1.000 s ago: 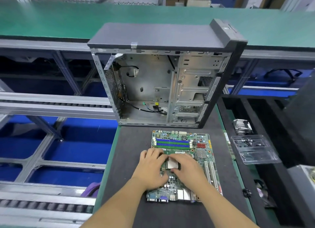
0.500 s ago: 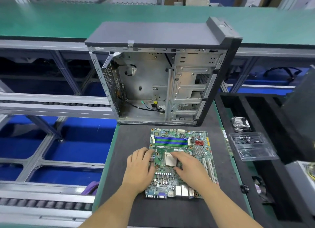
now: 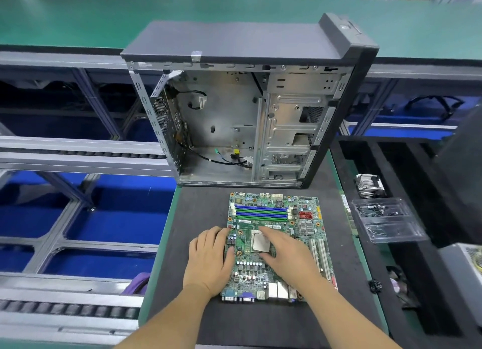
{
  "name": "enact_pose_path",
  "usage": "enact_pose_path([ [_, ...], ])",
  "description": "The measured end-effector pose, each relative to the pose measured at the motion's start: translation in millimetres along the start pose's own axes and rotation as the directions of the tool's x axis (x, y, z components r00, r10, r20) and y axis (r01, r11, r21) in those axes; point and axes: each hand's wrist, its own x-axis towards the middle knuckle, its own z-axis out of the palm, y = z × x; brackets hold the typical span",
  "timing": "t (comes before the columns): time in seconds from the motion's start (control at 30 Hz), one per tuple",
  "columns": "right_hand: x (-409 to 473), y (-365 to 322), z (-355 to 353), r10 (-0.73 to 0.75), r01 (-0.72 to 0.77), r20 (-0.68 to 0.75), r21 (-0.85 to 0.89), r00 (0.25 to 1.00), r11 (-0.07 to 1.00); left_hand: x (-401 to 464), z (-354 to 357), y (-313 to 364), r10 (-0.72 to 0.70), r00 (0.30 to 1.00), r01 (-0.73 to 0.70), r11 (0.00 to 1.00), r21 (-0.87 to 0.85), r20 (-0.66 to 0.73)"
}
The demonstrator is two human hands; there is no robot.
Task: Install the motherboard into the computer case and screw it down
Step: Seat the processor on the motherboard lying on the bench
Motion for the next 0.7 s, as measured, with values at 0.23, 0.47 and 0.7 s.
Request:
enact_pose_path([
  [0.23, 2.0, -5.6, -0.7, -0.038, 0.038, -0.026, 0.016, 0.999, 0.999, -0.9, -4.2, 0.7, -0.005, 1.0, 0.005, 1.0, -0.023, -0.003],
  [0.47, 0.9, -8.4, -8.9, -0.11, 0.113, -0.053, 0.064, 0.992, 0.991, 12.1, -13.8, 7.3, -0.106, 0.988, 0.075, 0.966, -0.247, -0.115],
  [0.7, -0.3, -13.8, -15.5, -0.129, 0.14, -0.075, 0.156, 0.989, 0.978, 35.7, -26.5, 27.9, 0.352, 0.935, -0.346, 0.933, -0.105, 0.049],
])
